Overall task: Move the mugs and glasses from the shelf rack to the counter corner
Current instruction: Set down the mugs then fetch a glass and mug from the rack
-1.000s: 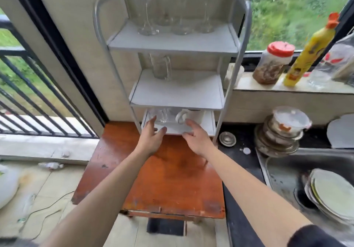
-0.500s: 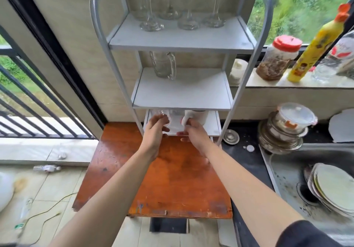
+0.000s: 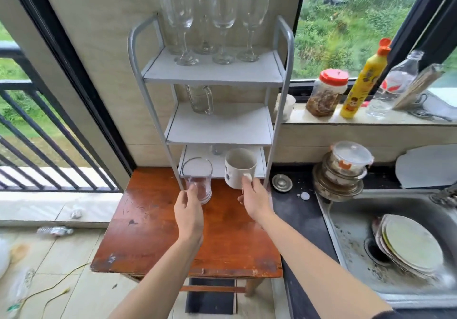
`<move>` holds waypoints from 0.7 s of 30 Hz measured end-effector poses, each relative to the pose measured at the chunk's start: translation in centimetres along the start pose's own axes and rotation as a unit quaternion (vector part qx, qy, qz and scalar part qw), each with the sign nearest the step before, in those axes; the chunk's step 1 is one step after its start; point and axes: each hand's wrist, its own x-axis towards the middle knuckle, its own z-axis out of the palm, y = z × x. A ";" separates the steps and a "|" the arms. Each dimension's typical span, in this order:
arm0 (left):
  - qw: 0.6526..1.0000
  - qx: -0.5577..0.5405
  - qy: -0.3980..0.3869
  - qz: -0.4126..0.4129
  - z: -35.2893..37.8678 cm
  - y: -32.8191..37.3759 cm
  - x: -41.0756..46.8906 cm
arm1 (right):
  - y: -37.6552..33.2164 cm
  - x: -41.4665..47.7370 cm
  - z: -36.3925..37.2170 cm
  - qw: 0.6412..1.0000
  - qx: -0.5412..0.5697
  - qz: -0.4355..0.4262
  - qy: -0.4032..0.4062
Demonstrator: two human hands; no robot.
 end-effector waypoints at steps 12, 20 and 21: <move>0.996 0.057 -0.044 -0.047 2.1 -6.7 -6.0 | 7.1 -9.4 -7.2 0.992 0.000 -0.006 0.123; 0.968 0.103 -0.227 -0.038 12.2 -7.2 -14.6 | 10.7 -16.2 -18.0 0.937 0.037 0.033 0.346; 0.963 0.102 -0.247 -0.034 13.6 -6.9 -16.2 | 10.8 -17.3 -19.7 0.928 0.039 0.031 0.370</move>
